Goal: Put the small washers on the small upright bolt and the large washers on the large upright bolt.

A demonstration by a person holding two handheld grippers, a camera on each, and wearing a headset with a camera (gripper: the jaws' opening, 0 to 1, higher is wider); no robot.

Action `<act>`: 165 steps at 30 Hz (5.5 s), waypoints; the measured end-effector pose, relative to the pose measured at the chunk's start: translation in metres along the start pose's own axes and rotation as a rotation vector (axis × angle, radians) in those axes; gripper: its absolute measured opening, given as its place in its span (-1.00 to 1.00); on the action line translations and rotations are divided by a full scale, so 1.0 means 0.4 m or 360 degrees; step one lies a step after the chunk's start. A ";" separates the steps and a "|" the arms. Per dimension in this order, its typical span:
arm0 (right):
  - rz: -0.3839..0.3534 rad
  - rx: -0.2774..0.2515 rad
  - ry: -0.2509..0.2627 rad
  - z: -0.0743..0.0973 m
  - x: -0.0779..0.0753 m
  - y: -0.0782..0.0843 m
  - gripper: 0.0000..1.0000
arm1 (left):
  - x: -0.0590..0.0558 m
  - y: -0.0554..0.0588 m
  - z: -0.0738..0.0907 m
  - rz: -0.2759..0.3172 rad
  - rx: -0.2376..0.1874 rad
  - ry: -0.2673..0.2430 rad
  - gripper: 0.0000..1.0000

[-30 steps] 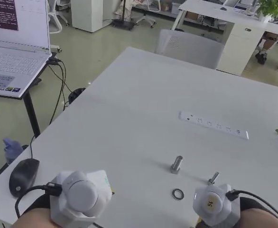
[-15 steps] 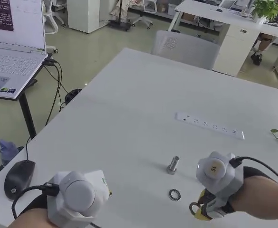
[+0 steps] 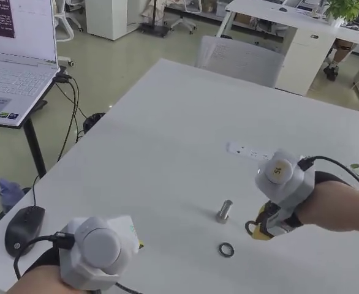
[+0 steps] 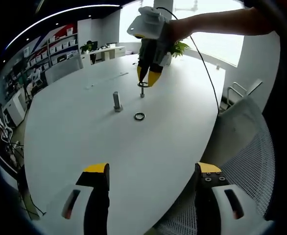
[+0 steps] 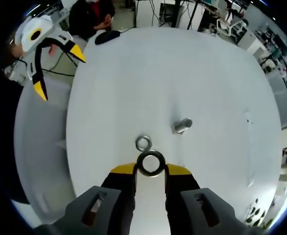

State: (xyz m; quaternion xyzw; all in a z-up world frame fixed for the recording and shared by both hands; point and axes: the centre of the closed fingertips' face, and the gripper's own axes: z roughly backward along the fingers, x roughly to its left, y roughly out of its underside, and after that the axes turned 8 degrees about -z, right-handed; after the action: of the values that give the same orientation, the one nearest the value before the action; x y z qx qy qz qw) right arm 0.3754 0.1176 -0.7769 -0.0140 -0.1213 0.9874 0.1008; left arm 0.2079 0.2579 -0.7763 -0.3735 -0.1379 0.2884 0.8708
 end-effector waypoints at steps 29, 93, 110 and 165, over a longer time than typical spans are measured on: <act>-0.0018 -0.0016 0.0040 -0.077 -0.094 -0.130 -0.56 | 0.046 0.018 0.018 0.0026 0.0002 0.0003 0.38; -0.0003 0.0097 0.0030 -0.237 -0.116 -0.085 -0.54 | 0.051 0.066 0.033 0.0076 0.0062 -0.0021 0.47; 0.0005 0.0070 0.0018 -0.228 -0.111 -0.094 -0.38 | 0.054 0.064 0.033 0.0065 0.0066 -0.0002 0.45; 0.0134 -0.0020 -0.0018 -0.075 0.086 -0.038 -0.14 | 0.049 -0.008 0.050 0.0015 -0.0102 -0.0006 0.99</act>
State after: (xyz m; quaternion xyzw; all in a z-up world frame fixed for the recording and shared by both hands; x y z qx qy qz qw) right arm 0.3464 0.1461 -0.8025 -0.0143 -0.1273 0.9900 0.0583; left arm 0.2158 0.2794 -0.7599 -0.4013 -0.1470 0.2887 0.8567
